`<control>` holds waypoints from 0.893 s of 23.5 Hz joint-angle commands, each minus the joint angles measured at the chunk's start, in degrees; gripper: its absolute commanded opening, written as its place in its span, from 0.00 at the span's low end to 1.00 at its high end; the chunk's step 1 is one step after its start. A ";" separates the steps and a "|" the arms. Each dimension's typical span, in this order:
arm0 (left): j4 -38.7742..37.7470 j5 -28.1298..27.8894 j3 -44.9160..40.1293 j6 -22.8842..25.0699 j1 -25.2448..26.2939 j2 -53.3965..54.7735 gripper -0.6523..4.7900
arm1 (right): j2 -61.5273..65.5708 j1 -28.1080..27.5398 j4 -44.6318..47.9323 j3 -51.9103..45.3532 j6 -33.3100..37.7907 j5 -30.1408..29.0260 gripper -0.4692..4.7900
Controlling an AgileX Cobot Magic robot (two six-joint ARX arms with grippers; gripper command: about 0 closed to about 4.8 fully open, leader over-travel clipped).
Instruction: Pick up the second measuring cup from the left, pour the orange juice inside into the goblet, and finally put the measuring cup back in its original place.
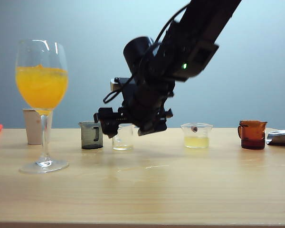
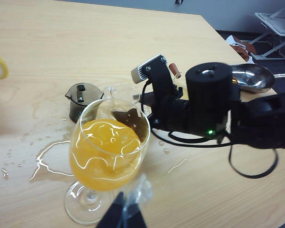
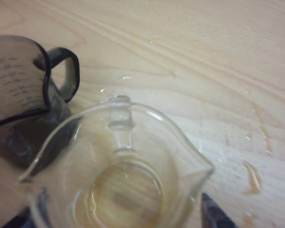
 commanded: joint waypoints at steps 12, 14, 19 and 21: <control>0.68 0.39 0.17 -1.20 0.04 -0.28 0.11 | -21.66 0.37 -28.46 0.24 -0.37 -5.01 0.09; 0.72 0.37 0.20 -3.28 0.04 -0.61 0.11 | -24.94 0.39 -29.57 0.24 -0.37 -5.90 0.09; 0.70 -1.92 0.20 -3.61 0.04 -5.29 0.11 | -40.46 0.42 -36.70 0.22 -0.42 -5.29 0.09; 0.46 -5.20 0.09 -3.34 0.04 -7.87 0.11 | -45.00 0.37 -39.28 0.17 -0.96 -3.72 0.09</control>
